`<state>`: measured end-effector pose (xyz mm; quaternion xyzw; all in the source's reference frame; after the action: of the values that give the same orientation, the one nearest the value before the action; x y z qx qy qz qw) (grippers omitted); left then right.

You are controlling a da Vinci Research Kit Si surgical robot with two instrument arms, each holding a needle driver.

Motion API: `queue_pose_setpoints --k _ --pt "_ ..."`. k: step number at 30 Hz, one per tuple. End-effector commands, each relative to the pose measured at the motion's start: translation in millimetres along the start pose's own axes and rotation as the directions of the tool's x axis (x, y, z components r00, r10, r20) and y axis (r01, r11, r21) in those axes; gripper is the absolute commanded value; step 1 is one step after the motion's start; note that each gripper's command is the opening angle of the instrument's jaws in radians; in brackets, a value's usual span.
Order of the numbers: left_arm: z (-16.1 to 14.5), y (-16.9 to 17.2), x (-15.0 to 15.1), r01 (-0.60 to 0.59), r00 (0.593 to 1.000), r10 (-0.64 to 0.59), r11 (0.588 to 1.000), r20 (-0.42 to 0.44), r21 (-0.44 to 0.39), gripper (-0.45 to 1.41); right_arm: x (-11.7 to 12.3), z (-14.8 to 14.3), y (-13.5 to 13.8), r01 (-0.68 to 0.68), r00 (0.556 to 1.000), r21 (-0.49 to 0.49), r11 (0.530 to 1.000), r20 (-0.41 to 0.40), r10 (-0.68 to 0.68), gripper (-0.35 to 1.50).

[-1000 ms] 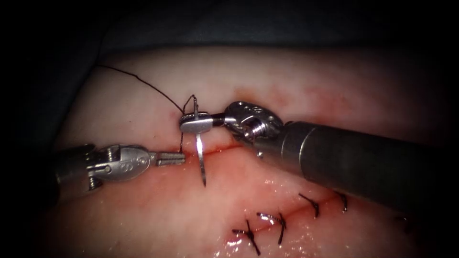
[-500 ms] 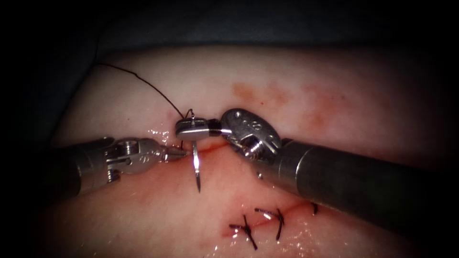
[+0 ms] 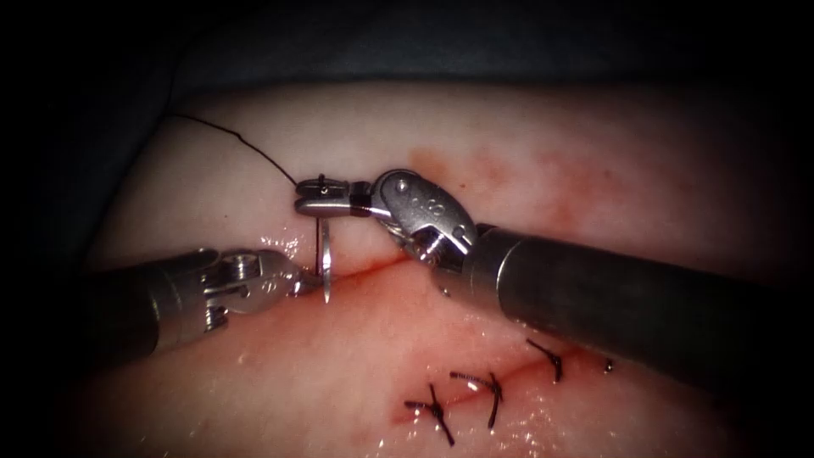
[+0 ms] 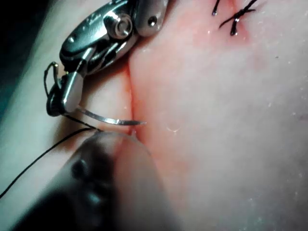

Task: Wound Closure
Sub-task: Use the right gripper to throw the needle through the bottom of the cut.

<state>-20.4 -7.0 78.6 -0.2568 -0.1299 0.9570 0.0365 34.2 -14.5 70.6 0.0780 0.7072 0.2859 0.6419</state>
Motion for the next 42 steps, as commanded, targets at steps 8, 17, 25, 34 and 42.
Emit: queue_pose_setpoints --k 8,17,25,34,42 --pt "0.2 -0.4 0.6 0.063 0.998 -0.063 0.998 0.005 0.001 0.34 -0.6 0.8 0.5 0.089 0.996 0.010 0.996 -0.013 -0.089 -0.35" --pt "0.0 -0.3 0.6 0.081 0.997 -0.081 0.997 0.002 -0.007 0.26 -2.2 0.4 -1.7 0.247 0.969 0.024 0.969 -0.032 -0.246 -0.35" --pt "-0.3 -0.3 0.8 0.083 0.997 -0.083 0.996 -0.001 -0.013 0.26 -2.5 -0.5 -3.2 0.397 0.918 0.050 0.917 -0.052 -0.394 -0.35" --pt "-0.5 -0.5 1.0 0.085 0.996 -0.085 0.996 -0.001 -0.016 0.22 -3.2 -0.6 -3.2 0.334 0.942 0.093 0.938 -0.023 -0.334 -0.35" --pt "-1.2 0.0 1.4 0.097 0.995 -0.097 0.995 -0.011 -0.005 0.19 -3.2 0.0 -2.8 0.118 0.990 0.122 0.985 0.057 -0.125 -0.35"
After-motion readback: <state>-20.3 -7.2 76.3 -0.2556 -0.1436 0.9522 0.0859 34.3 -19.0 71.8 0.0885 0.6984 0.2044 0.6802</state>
